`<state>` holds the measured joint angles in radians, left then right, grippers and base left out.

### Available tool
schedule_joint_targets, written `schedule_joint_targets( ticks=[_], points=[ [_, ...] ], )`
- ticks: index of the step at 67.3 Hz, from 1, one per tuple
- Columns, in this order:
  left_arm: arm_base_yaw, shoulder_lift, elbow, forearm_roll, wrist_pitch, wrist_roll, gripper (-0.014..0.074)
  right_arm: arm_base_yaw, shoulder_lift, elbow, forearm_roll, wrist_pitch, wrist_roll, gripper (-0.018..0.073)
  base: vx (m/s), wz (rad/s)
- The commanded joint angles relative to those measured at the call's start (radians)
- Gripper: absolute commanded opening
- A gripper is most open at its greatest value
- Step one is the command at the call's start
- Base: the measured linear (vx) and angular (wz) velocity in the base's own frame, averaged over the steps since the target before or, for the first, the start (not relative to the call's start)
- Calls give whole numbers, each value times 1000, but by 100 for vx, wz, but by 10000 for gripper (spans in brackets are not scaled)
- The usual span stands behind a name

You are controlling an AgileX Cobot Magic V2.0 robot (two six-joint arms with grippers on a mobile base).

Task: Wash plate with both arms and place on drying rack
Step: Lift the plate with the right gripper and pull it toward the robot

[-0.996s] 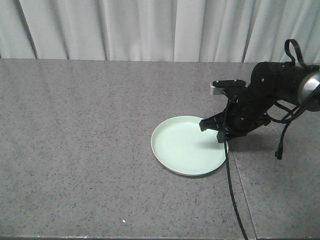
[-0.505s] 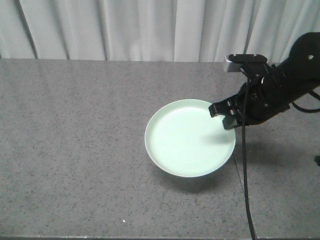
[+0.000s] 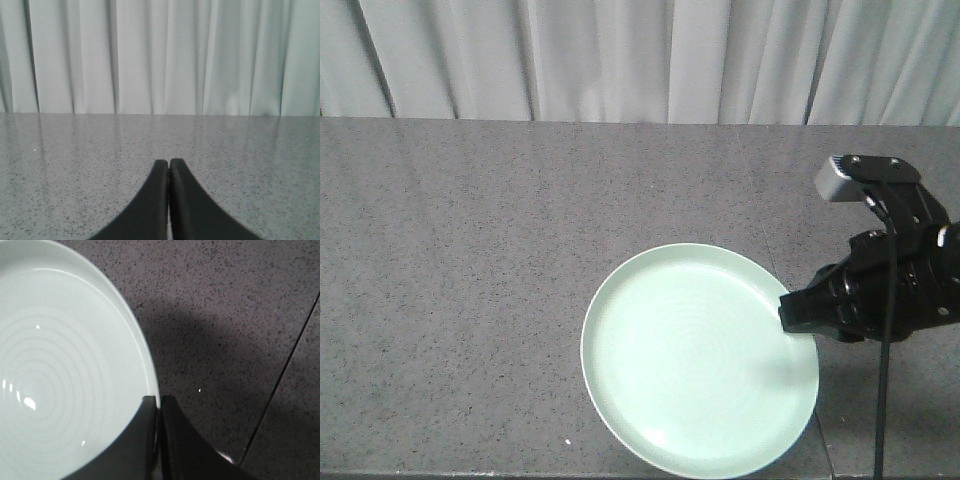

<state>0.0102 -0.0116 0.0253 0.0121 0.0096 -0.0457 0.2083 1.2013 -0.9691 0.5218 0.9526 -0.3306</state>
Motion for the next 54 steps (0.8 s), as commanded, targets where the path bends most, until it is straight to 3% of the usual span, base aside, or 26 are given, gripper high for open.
schedule_joint_targets(
  ticks=[1, 18, 54],
  points=[
    [-4, -13, -31, -2, -68, -5, -6, 0, -84, 24, 41, -29, -12, -4, 0, 0],
    [-4, -13, -31, -2, -68, -5, -6, 0, -206, 115, 42, -22, -12, -4, 0, 0],
    [-4, -13, -31, -2, -68, -5, -6, -1, -249, 118, 41, -15, -11, -4, 0, 0]
  ],
)
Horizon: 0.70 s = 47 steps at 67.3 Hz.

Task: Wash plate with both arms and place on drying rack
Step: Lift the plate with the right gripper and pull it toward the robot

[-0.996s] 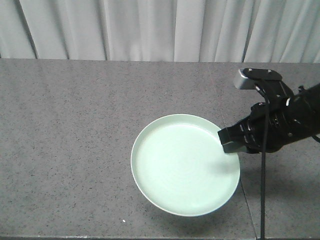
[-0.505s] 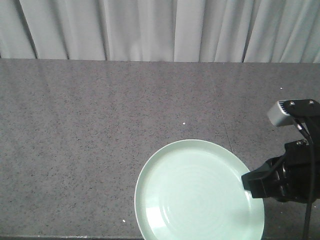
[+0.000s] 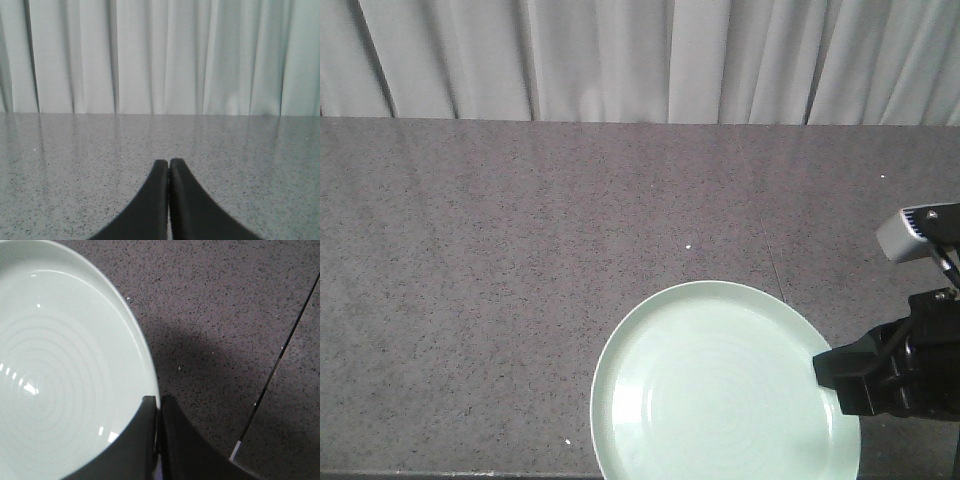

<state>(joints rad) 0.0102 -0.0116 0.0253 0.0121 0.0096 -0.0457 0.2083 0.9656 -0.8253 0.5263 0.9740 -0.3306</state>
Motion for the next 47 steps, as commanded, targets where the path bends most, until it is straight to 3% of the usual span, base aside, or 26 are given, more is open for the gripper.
schedule_joint_targets(
  ticks=[1, 47],
  points=[
    [-4, -13, -31, -2, -68, -5, -6, -1, -13, -26, 36, -37, -11, -4, 0, 0],
    [-4, -13, -31, -2, -68, -5, -6, -1, -13, -26, 36, -37, -11, -4, 0, 0]
  ],
)
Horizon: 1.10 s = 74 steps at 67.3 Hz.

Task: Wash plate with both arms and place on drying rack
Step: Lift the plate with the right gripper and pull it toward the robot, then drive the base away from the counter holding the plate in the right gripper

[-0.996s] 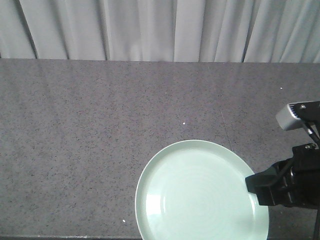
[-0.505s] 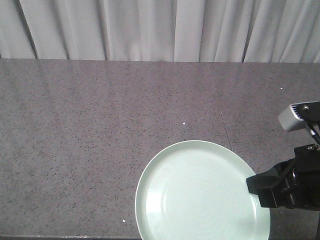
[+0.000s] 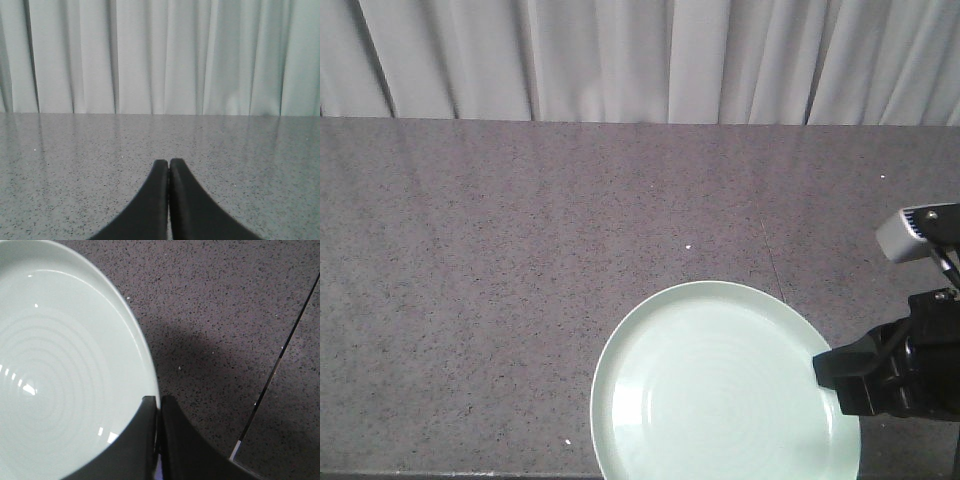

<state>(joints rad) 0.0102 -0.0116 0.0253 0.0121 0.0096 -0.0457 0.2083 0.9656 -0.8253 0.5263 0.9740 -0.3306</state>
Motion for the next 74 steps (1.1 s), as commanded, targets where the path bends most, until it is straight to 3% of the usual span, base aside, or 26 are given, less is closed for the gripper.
schedule_joint_targets(
  ticks=[1, 74],
  points=[
    [-4, -13, -31, -2, -68, -5, -6, -1, -13, -26, 36, -37, -11, -4, 0, 0],
    [-4, -13, -31, -2, -68, -5, -6, -1, -13, -26, 36, -38, -11, -4, -2, 6]
  ],
)
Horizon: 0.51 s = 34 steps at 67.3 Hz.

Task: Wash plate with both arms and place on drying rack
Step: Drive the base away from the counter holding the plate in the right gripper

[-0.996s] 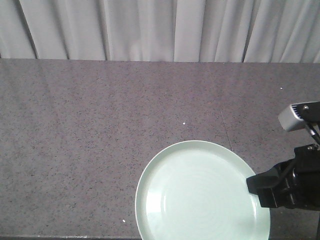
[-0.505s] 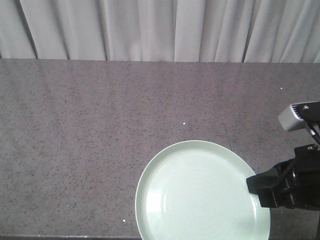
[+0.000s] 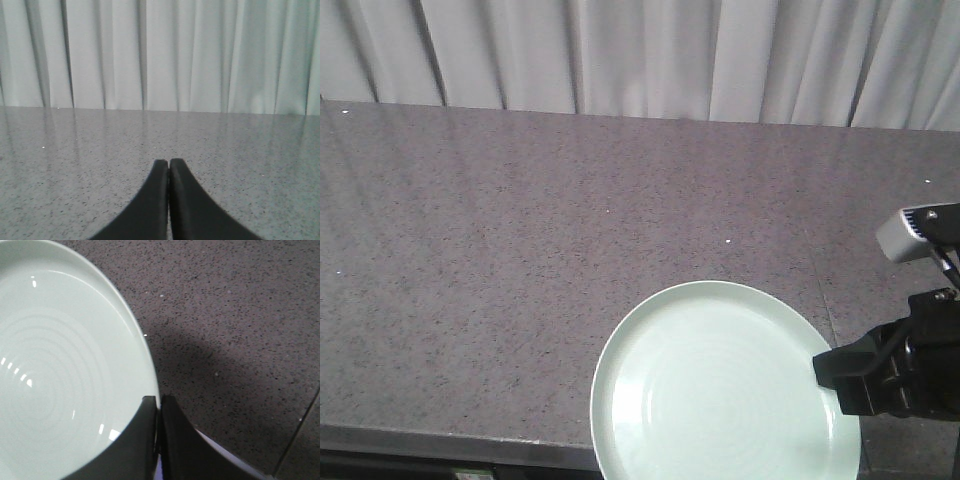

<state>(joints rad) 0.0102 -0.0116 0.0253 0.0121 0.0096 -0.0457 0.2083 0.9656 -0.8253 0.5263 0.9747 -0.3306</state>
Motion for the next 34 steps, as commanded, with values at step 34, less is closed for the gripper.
schedule_joint_targets(
  ticks=[34],
  points=[
    [-4, -13, -31, -2, -68, -5, -6, -1, -13, -26, 36, -38, -11, -4, -5, 21]
  ],
)
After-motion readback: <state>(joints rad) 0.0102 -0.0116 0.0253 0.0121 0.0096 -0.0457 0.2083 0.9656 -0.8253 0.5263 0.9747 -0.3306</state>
